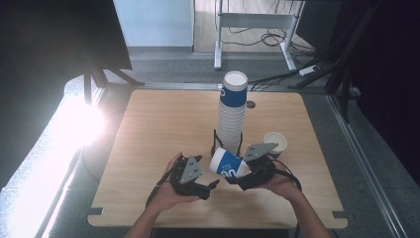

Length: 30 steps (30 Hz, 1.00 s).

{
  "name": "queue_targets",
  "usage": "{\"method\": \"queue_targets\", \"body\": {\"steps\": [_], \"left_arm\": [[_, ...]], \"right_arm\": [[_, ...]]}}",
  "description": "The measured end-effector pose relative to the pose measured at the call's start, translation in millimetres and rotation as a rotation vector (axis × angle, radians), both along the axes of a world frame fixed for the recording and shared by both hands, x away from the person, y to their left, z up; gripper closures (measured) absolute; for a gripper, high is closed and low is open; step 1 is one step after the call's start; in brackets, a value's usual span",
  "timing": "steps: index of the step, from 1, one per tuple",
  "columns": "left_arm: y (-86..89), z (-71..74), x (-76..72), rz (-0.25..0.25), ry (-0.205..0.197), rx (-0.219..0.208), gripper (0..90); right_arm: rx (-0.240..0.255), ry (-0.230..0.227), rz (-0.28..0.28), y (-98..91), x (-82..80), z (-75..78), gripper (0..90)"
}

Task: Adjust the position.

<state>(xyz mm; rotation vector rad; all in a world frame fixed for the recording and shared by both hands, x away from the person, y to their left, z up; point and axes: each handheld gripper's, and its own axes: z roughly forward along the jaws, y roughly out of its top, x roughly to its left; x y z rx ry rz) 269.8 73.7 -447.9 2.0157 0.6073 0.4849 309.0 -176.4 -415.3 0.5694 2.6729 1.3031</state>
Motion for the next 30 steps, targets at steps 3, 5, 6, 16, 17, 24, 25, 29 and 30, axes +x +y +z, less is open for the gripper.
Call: {"method": "queue_targets", "body": {"steps": [3, 5, 6, 16, 17, 24, 25, 29, 30], "left_arm": [[2.6, 2.9, 0.5, 0.006, 0.010, -0.024, 7.6], [4.0, 4.6, 0.4, 0.013, 0.013, -0.035, 7.6], [4.8, 5.4, 0.4, 0.013, 0.015, -0.042, 7.6], [13.0, 3.2, -1.4, 0.033, 0.054, -0.077, 7.6], [14.2, 2.7, -1.5, 0.033, 0.063, -0.085, 7.6], [19.9, -1.9, 0.0, 0.021, 0.152, -0.185, 7.6], [20.3, -2.4, 0.5, 0.019, 0.162, -0.194, 7.6], [21.0, -5.0, 3.0, 0.009, 0.206, -0.243, 7.6], [20.7, -5.7, 3.4, 0.008, 0.212, -0.245, 7.6]], "right_arm": [[0.057, -0.013, -0.011, -2.0, -5.3, -2.5, 27.9], [0.085, -0.030, -0.025, -2.9, -8.7, -6.3, 27.9], [0.089, -0.039, -0.033, -2.8, -9.5, -8.0, 28.0], [0.136, -0.123, -0.109, 1.7, -17.8, -30.7, 27.9], [0.154, -0.122, -0.114, 1.7, -18.6, -32.6, 27.9], [0.252, -0.147, -0.136, 0.5, -22.0, -41.9, 27.9], [0.270, -0.143, -0.138, -0.1, -21.9, -43.1, 27.9], [0.284, -0.137, -0.148, 0.9, -22.7, -50.1, 28.0], [0.285, -0.136, -0.150, 1.6, -23.3, -51.6, 28.0]]}}
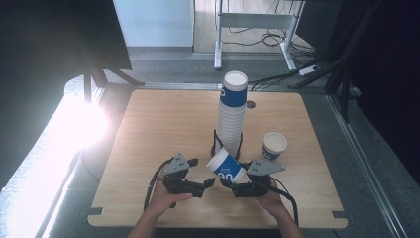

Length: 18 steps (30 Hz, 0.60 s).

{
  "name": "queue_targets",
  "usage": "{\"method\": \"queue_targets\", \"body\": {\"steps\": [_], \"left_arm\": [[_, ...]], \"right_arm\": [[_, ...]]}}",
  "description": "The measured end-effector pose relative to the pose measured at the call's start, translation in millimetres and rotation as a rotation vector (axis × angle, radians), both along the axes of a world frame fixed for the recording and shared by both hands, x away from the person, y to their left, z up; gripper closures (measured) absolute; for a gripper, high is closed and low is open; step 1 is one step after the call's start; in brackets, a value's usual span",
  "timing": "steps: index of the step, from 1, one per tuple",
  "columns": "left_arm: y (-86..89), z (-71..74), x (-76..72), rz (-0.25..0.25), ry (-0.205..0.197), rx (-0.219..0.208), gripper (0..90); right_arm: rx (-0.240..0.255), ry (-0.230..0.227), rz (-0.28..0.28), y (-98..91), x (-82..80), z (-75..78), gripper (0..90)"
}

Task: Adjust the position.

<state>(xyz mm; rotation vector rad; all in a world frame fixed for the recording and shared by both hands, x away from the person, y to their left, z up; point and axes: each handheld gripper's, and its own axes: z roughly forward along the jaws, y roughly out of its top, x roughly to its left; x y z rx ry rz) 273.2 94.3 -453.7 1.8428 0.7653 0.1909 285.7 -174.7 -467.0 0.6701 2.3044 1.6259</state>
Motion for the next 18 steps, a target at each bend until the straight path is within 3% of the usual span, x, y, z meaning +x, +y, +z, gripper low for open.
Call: {"method": "queue_targets", "body": {"steps": [7, 12, 18], "left_arm": [[-3.6, -5.2, 0.9, -0.021, 0.034, -0.006, 7.7], [-4.5, -7.2, 2.1, -0.064, 0.071, -0.065, 7.6], [-7.6, -8.9, 5.0, -0.068, 0.116, -0.101, 8.5]], "right_arm": [[0.003, -0.002, 0.011, 5.1, -1.9, -6.6, 28.0], [0.015, -0.001, 0.011, 3.7, -2.5, -9.4, 28.0], [0.027, 0.002, 0.021, 5.0, -3.6, -14.0, 28.0]]}}
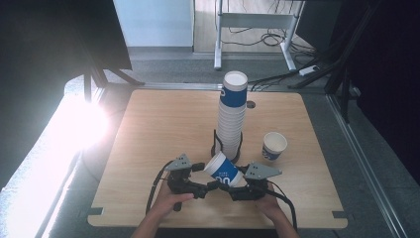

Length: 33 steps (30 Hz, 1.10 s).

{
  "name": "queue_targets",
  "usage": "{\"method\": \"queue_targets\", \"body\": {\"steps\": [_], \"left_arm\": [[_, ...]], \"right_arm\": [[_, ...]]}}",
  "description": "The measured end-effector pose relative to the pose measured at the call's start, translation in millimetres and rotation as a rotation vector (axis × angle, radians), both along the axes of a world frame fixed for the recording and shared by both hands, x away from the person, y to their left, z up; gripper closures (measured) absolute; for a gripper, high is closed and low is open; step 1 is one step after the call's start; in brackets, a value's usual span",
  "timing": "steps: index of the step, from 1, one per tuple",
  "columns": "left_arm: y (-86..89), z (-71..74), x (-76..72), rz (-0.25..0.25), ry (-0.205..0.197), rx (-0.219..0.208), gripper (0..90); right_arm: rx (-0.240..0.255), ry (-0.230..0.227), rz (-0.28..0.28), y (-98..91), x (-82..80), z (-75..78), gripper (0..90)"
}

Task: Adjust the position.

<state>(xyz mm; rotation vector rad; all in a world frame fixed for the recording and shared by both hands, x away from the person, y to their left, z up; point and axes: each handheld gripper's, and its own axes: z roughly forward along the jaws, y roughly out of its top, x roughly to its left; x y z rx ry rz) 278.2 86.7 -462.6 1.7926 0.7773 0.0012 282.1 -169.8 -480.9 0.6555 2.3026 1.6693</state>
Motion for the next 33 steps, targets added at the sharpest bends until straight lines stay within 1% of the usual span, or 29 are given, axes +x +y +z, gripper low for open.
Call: {"method": "queue_targets", "body": {"steps": [3, 5, 6, 11, 13, 16, 17, 19, 21, 24, 26, 27, 31, 33], "left_arm": [[-0.3, -1.0, 2.0, -0.006, 0.017, -0.020, 8.5], [-0.3, -1.1, 3.0, 0.001, 0.019, -0.031, 8.8], [0.5, -1.1, 3.8, -0.005, 0.022, -0.043, 8.7], [2.4, -1.4, 6.3, -0.045, 0.039, -0.106, 6.8], [2.0, -2.1, 7.3, -0.062, 0.042, -0.123, 6.0], [0.4, -3.7, 8.9, -0.086, 0.059, -0.147, 5.5], [0.0, -4.3, 9.3, -0.093, 0.060, -0.150, 5.6], [-0.6, -5.3, 9.8, -0.113, 0.062, -0.167, 7.2], [-1.3, -5.3, 9.8, -0.112, 0.057, -0.178, 8.3], [-0.7, -5.0, 10.2, -0.106, 0.054, -0.196, 11.3], [-0.8, -5.1, 10.1, -0.111, 0.050, -0.208, 14.6], [-1.5, -5.1, 9.3, -0.110, 0.038, -0.208, 16.7], [-3.2, -4.9, 7.0, -0.108, 0.000, -0.195, 19.3], [-3.4, -4.7, 6.5, -0.108, -0.009, -0.196, 19.8]], "right_arm": [[0.005, -0.004, 0.006, 2.0, -1.3, -1.6, 28.0], [0.010, -0.012, 0.018, 3.5, -2.9, -2.5, 28.1], [0.018, -0.016, 0.021, 4.5, -3.8, -2.8, 28.1], [0.062, -0.042, 0.038, 6.4, -7.2, -1.7, 28.2], [0.066, -0.050, 0.048, 7.4, -8.5, -1.1, 28.2], [0.068, -0.055, 0.064, 9.0, -9.8, -1.5, 28.2], [0.065, -0.056, 0.067, 9.6, -10.1, -1.7, 28.2], [0.065, -0.057, 0.074, 10.9, -10.6, -2.1, 28.2], [0.061, -0.057, 0.079, 11.9, -11.2, -2.3, 28.2], [0.042, -0.058, 0.079, 13.4, -11.2, -3.7, 28.3], [0.038, -0.055, 0.078, 14.6, -11.1, -4.9, 28.3], [0.035, -0.056, 0.076, 15.4, -10.9, -5.4, 28.4], [0.029, -0.054, 0.078, 16.4, -10.5, -6.7, 28.3], [0.028, -0.054, 0.079, 16.3, -10.7, -6.7, 28.3]]}}
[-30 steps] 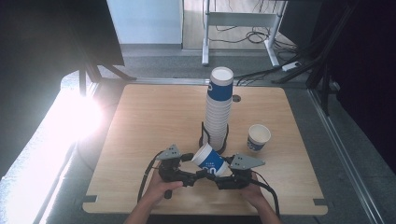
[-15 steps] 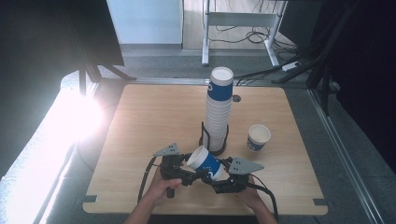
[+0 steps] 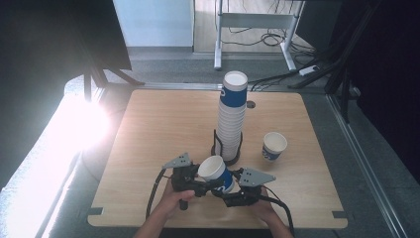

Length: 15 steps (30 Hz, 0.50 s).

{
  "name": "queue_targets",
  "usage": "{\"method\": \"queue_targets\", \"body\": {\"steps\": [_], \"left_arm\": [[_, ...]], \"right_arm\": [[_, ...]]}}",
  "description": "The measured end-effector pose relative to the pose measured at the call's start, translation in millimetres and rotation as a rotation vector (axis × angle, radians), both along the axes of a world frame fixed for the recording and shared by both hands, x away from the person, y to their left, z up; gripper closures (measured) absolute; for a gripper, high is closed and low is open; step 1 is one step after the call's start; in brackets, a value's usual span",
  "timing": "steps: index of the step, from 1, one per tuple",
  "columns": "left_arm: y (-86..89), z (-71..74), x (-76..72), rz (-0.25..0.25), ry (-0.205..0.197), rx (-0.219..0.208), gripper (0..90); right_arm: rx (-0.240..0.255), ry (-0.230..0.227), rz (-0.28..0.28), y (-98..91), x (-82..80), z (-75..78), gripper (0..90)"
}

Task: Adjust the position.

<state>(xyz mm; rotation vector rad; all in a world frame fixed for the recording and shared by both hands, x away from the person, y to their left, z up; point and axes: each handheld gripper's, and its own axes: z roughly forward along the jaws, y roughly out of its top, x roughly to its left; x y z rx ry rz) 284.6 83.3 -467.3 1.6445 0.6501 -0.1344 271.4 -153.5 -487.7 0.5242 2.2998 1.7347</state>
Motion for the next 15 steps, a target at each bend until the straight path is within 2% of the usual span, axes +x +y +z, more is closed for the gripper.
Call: {"method": "queue_targets", "body": {"steps": [15], "left_arm": [[-1.2, 1.8, -3.8, 0.010, -0.041, 0.010, 21.2]], "right_arm": [[0.000, 0.009, 0.009, -0.1, 0.5, 0.6, 27.7]]}}
